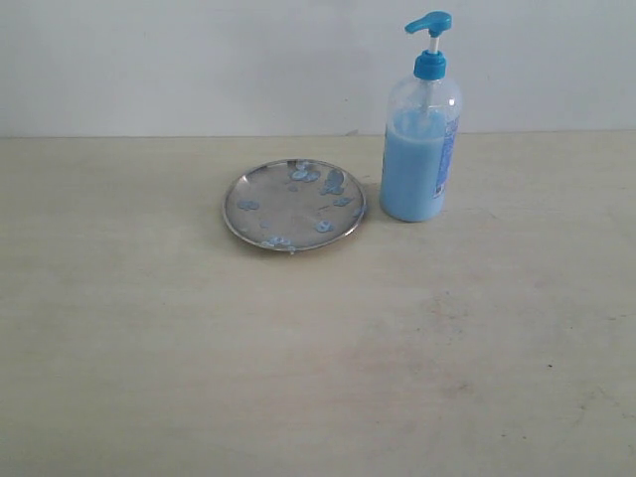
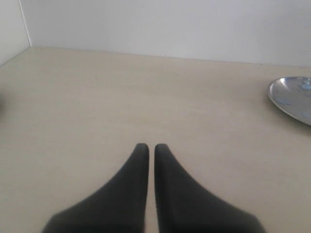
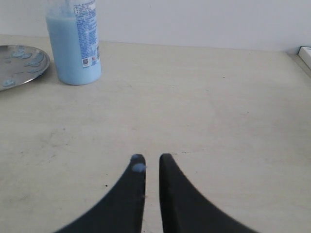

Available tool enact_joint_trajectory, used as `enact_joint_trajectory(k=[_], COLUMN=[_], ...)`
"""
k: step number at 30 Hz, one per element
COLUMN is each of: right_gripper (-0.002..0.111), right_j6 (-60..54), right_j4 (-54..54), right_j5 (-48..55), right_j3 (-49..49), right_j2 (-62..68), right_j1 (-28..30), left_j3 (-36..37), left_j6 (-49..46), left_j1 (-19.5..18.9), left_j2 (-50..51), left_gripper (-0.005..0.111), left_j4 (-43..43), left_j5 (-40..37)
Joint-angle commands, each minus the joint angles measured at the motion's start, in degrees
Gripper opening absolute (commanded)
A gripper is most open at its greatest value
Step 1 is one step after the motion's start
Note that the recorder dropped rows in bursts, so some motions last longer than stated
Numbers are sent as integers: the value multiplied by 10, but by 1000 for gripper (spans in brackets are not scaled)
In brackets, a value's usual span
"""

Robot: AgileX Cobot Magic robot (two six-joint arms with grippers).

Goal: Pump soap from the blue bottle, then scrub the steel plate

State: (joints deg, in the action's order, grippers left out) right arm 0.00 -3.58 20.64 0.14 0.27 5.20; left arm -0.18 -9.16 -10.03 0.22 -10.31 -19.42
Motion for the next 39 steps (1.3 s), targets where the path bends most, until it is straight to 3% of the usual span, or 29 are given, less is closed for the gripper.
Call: enact_joint_trajectory(k=[1, 14, 23, 39], right_gripper=[1, 1, 1, 1], right_j6=[0, 0, 0, 0], right_j4=[-5, -5, 3, 3], right_j5=[2, 2, -31, -22], right_j3=[-1, -1, -1, -1], right_j2=[-3, -3, -3, -3], right_j1=[4, 4, 4, 4], left_j3=[2, 2, 2, 2], left_j6=[6, 6, 6, 6], left_j1=[-2, 5, 78, 79], left_j2=[-2, -2, -2, -2], left_gripper=[4, 4, 4, 4], left_j4=[2, 2, 3, 3], left_j5=[2, 1, 1, 1])
